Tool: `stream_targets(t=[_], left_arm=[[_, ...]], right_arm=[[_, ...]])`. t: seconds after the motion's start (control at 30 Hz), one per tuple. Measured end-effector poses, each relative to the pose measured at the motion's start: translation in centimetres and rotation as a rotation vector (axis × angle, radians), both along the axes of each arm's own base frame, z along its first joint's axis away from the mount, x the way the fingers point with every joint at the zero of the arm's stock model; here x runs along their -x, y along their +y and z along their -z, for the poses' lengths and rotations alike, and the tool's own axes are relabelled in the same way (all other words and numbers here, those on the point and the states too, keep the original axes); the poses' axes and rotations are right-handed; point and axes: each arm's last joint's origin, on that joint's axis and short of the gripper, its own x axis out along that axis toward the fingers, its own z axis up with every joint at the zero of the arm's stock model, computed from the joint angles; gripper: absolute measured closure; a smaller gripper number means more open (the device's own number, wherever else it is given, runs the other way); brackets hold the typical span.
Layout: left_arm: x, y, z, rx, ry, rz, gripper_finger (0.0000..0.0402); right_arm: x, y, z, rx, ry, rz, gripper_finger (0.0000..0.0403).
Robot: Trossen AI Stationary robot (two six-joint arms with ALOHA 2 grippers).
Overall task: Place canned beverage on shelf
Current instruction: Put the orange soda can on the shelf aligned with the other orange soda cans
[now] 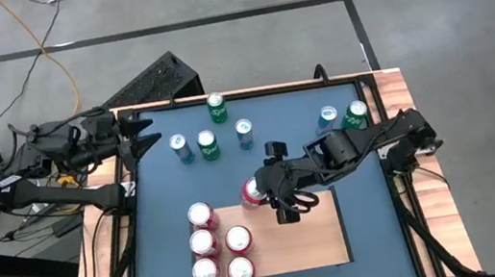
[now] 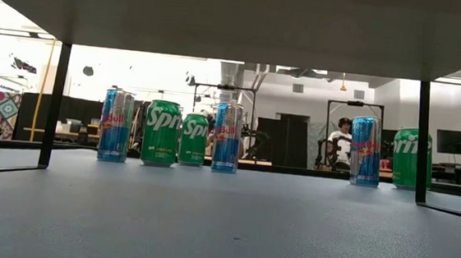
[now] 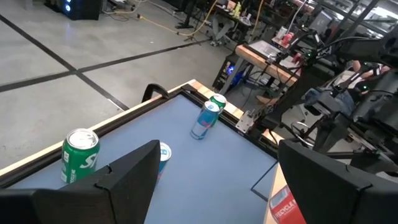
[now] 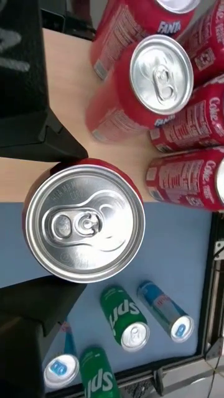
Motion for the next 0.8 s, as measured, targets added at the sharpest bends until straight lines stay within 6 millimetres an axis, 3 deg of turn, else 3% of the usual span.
stream_targets(t=[0.8], left_arm=[[0.0, 0.0, 0.2, 0.014, 0.015, -0.003, 0.0093]], right_arm=[[-0.4, -1.2, 0.2, 0.023, 0.032, -0.070, 0.0177]])
